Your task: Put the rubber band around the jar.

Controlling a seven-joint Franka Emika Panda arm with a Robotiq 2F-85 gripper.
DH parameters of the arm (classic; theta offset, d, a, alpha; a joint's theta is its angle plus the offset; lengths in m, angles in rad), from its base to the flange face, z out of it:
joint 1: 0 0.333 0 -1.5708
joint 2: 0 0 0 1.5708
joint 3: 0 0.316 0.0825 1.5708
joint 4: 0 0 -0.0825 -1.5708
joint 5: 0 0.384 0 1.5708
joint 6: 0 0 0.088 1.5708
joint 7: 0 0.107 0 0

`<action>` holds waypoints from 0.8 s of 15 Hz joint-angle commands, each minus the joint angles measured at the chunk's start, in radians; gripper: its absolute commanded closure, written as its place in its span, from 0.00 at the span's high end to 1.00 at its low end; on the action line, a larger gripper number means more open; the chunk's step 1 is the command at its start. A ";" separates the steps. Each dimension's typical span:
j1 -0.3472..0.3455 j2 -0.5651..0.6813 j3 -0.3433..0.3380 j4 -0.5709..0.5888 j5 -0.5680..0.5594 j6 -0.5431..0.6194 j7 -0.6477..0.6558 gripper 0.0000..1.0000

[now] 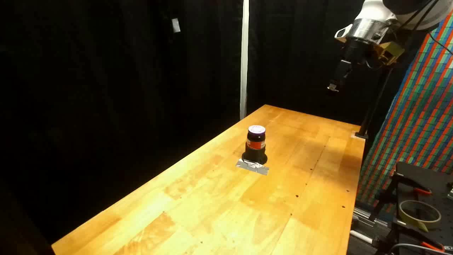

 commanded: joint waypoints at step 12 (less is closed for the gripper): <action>-0.012 0.312 0.088 0.324 0.007 -0.153 -0.023 1.00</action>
